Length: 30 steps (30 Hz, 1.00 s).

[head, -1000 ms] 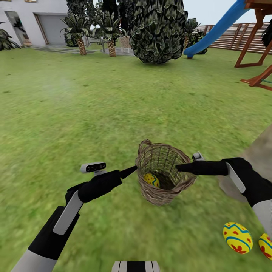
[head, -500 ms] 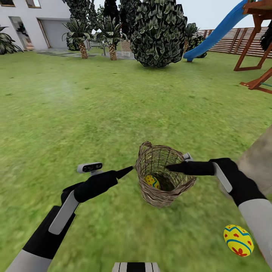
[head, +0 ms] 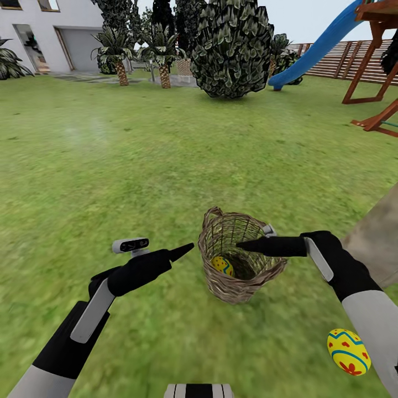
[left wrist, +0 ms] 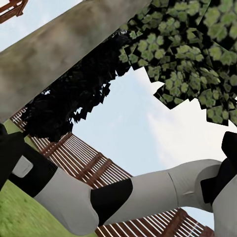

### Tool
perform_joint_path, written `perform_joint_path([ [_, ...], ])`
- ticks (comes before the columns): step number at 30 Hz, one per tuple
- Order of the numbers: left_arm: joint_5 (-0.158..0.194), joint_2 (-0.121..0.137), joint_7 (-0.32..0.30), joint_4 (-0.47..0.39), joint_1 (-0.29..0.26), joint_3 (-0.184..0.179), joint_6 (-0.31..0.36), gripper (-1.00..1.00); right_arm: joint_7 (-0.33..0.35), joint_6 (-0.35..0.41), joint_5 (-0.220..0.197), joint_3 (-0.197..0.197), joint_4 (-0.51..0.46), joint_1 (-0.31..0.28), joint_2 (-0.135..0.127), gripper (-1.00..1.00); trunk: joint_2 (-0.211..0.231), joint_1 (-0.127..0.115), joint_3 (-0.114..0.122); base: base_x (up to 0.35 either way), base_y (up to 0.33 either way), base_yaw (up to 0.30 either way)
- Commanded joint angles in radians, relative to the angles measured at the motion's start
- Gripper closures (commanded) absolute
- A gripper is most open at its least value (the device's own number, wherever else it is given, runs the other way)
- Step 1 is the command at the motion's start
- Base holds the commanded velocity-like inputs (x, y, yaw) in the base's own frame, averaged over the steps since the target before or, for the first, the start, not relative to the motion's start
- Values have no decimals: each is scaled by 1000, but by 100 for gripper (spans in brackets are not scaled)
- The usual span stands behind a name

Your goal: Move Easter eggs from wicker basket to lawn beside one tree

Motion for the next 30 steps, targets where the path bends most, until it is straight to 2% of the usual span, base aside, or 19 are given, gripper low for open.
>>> perform_joint_path([
  [1,8,1,1,0,-1,-2,8,-100,-35,4,-3,2,-6,-2,-1,-100,0,0,-1,0,0,0],
  [5,8,1,1,0,-1,-2,8,-100,-196,5,-9,-2,-41,-4,-3,-100,0,0,-1,0,0,0],
  [8,7,1,1,1,-1,-2,8,-100,-364,6,-10,-2,-65,-6,1,-100,0,0,-1,0,0,0],
  [10,7,1,1,1,-1,-2,8,-100,-493,7,-9,-2,-69,-13,21,-100,0,0,-1,0,0,0],
  [11,7,1,1,1,-1,-2,8,-100,-580,8,-8,-1,-70,-15,39,-100,0,0,-1,0,0,0],
  [12,7,1,1,1,-1,-2,8,-100,-609,8,-8,-1,-70,-16,44,-100,0,0,-1,0,0,0],
  [13,6,1,1,1,-1,-2,8,-100,-693,9,-9,-1,-71,-18,61,-100,0,0,-1,0,0,0],
  [15,6,1,1,1,-1,-2,8,-100,-804,10,-12,2,-70,-20,86,-100,0,0,-1,0,0,0],
  [16,6,1,1,1,-1,-2,8,-100,-834,10,-13,3,-69,-20,95,-100,0,0,-1,0,0,0],
  [19,6,1,1,3,-1,1,8,-100,-881,17,-14,4,-63,-21,117,-100,0,0,-1,38,46,0],
  [25,7,1,1,3,-1,10,8,-100,-890,19,-18,5,-61,-19,122,-100,0,0,0,170,181,-12],
  [30,4,1,2,4,-1,11,6,-100,-888,19,-18,6,-68,-10,132,-100,0,0,6,35,43,-176],
])
